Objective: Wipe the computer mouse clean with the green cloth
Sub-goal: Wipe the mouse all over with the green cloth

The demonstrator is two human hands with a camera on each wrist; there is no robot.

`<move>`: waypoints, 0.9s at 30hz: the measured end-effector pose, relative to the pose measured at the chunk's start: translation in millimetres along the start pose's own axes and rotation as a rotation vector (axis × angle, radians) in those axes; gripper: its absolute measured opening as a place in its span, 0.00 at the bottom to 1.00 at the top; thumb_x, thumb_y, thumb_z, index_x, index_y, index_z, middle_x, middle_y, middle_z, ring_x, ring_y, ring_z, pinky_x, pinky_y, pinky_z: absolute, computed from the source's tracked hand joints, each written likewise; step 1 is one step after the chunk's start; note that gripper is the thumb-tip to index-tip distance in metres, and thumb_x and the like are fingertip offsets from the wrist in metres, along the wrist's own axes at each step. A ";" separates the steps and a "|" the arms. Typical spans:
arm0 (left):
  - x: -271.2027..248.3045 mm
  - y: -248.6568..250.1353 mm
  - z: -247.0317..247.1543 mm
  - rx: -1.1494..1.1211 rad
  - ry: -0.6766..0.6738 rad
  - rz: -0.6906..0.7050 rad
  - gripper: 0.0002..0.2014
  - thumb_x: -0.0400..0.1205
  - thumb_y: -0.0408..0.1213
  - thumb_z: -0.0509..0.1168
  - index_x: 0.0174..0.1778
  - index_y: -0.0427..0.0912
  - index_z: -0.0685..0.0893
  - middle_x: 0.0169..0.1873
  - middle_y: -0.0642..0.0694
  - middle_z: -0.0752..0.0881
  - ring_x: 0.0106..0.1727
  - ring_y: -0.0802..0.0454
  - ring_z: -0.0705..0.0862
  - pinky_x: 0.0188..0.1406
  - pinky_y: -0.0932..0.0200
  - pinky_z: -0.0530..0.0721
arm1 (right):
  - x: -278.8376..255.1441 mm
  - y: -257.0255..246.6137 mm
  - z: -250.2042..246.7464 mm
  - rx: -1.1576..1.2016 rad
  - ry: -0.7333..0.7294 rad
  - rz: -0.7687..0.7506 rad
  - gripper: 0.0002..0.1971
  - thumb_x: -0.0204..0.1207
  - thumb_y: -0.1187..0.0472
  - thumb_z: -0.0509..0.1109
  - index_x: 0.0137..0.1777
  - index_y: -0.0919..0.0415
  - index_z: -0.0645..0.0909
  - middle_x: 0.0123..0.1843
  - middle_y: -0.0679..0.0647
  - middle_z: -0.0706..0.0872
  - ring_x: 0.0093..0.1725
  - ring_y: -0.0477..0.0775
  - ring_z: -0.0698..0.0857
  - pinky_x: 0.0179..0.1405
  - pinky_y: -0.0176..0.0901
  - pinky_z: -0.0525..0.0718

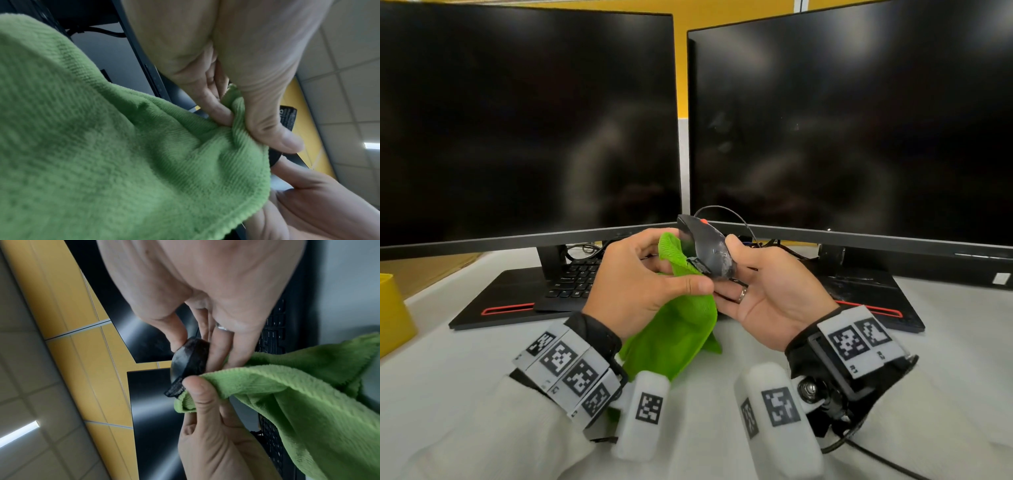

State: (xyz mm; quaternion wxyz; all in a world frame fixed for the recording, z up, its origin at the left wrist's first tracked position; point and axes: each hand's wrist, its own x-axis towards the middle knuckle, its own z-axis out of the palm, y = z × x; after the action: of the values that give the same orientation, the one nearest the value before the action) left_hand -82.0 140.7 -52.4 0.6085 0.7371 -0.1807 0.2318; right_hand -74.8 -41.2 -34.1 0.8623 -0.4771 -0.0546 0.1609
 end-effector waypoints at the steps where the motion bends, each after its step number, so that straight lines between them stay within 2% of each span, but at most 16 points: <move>1: 0.0 -0.3 0.0 -0.004 0.010 -0.005 0.35 0.51 0.46 0.87 0.56 0.46 0.91 0.46 0.44 0.96 0.44 0.48 0.95 0.50 0.52 0.94 | -0.1 0.1 0.0 -0.001 -0.002 0.004 0.14 0.89 0.57 0.66 0.63 0.66 0.87 0.53 0.63 0.96 0.48 0.62 0.96 0.56 0.57 0.93; 4: -0.1 0.2 1.6 -0.043 0.034 -0.043 0.33 0.53 0.44 0.86 0.56 0.44 0.91 0.43 0.45 0.97 0.41 0.53 0.93 0.47 0.57 0.94 | -0.8 -0.4 -0.1 0.000 -0.001 0.019 0.15 0.89 0.57 0.66 0.66 0.66 0.86 0.53 0.63 0.95 0.48 0.62 0.96 0.49 0.55 0.95; 6: 1.1 0.0 2.7 -0.092 0.063 -0.075 0.28 0.57 0.43 0.84 0.54 0.42 0.92 0.43 0.45 0.97 0.42 0.52 0.93 0.44 0.59 0.93 | -1.0 -1.2 -1.1 -0.002 0.005 0.030 0.15 0.89 0.57 0.67 0.67 0.66 0.86 0.54 0.64 0.95 0.50 0.63 0.96 0.49 0.55 0.94; 8: 3.2 0.5 -0.1 -0.153 0.112 -0.110 0.25 0.60 0.46 0.84 0.50 0.38 0.92 0.43 0.42 0.96 0.43 0.49 0.93 0.43 0.56 0.93 | -1.2 -1.0 -0.3 0.000 0.008 0.045 0.15 0.88 0.59 0.68 0.67 0.67 0.86 0.57 0.65 0.95 0.52 0.66 0.96 0.49 0.55 0.94; 11: 4.8 0.5 -6.5 -0.193 0.116 -0.137 0.34 0.55 0.44 0.88 0.57 0.35 0.90 0.49 0.37 0.95 0.48 0.45 0.94 0.47 0.53 0.94 | -0.4 0.8 2.1 0.028 0.006 0.053 0.15 0.87 0.59 0.69 0.67 0.68 0.86 0.57 0.66 0.95 0.52 0.67 0.96 0.47 0.53 0.95; 13: 3.5 1.3 -4.8 -0.182 0.088 -0.136 0.41 0.50 0.40 0.87 0.62 0.38 0.87 0.46 0.43 0.96 0.45 0.51 0.94 0.44 0.58 0.93 | 0.7 1.3 1.7 0.051 0.008 0.043 0.16 0.87 0.59 0.69 0.68 0.68 0.85 0.58 0.66 0.94 0.54 0.66 0.96 0.46 0.52 0.96; 15: 0.8 4.2 1.0 -0.137 0.061 -0.121 0.47 0.48 0.38 0.87 0.68 0.40 0.83 0.43 0.47 0.95 0.40 0.56 0.93 0.41 0.62 0.92 | 1.9 2.2 0.8 0.049 0.013 0.038 0.17 0.87 0.58 0.69 0.69 0.67 0.86 0.61 0.66 0.93 0.58 0.64 0.94 0.54 0.54 0.94; 18: -1.5 8.6 6.0 -0.053 0.047 -0.101 0.57 0.47 0.40 0.87 0.78 0.46 0.76 0.46 0.44 0.95 0.42 0.54 0.93 0.45 0.61 0.93 | 4.4 4.9 -0.2 0.033 0.017 0.031 0.18 0.87 0.56 0.70 0.70 0.67 0.85 0.68 0.68 0.90 0.69 0.67 0.89 0.71 0.59 0.87; 20: -2.1 11.9 6.0 -0.046 0.052 -0.109 0.60 0.49 0.41 0.87 0.82 0.47 0.72 0.47 0.45 0.96 0.42 0.54 0.93 0.47 0.61 0.93 | 5.5 6.6 0.8 0.026 0.022 0.025 0.20 0.86 0.55 0.71 0.71 0.67 0.85 0.71 0.69 0.87 0.67 0.72 0.87 0.73 0.60 0.85; 22: -2.6 14.2 6.4 -0.063 0.045 -0.117 0.59 0.52 0.38 0.86 0.83 0.46 0.70 0.46 0.48 0.96 0.43 0.56 0.94 0.46 0.62 0.93 | 5.1 5.8 1.6 0.032 0.034 0.017 0.20 0.85 0.56 0.71 0.71 0.68 0.85 0.72 0.70 0.86 0.61 0.74 0.86 0.70 0.59 0.87; 25: -2.0 15.4 5.9 -0.089 0.042 -0.137 0.54 0.57 0.35 0.84 0.82 0.46 0.71 0.46 0.48 0.97 0.46 0.56 0.95 0.47 0.61 0.93 | 4.7 2.3 -0.3 0.065 0.034 0.004 0.17 0.87 0.58 0.69 0.71 0.65 0.84 0.61 0.67 0.93 0.57 0.65 0.95 0.55 0.53 0.94; 27: -0.8 13.1 2.9 -0.119 0.073 -0.133 0.48 0.61 0.36 0.82 0.81 0.44 0.73 0.44 0.47 0.97 0.45 0.54 0.96 0.44 0.63 0.92 | 3.0 -0.9 -1.7 0.078 0.024 0.000 0.17 0.87 0.59 0.69 0.71 0.66 0.84 0.59 0.66 0.94 0.54 0.64 0.96 0.51 0.52 0.94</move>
State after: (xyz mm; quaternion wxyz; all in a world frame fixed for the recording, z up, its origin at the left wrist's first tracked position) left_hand -89.5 135.3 -42.6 0.6713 0.7013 -0.1225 0.2063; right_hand -71.3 -42.0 -34.4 0.8809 -0.4449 -0.0380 0.1572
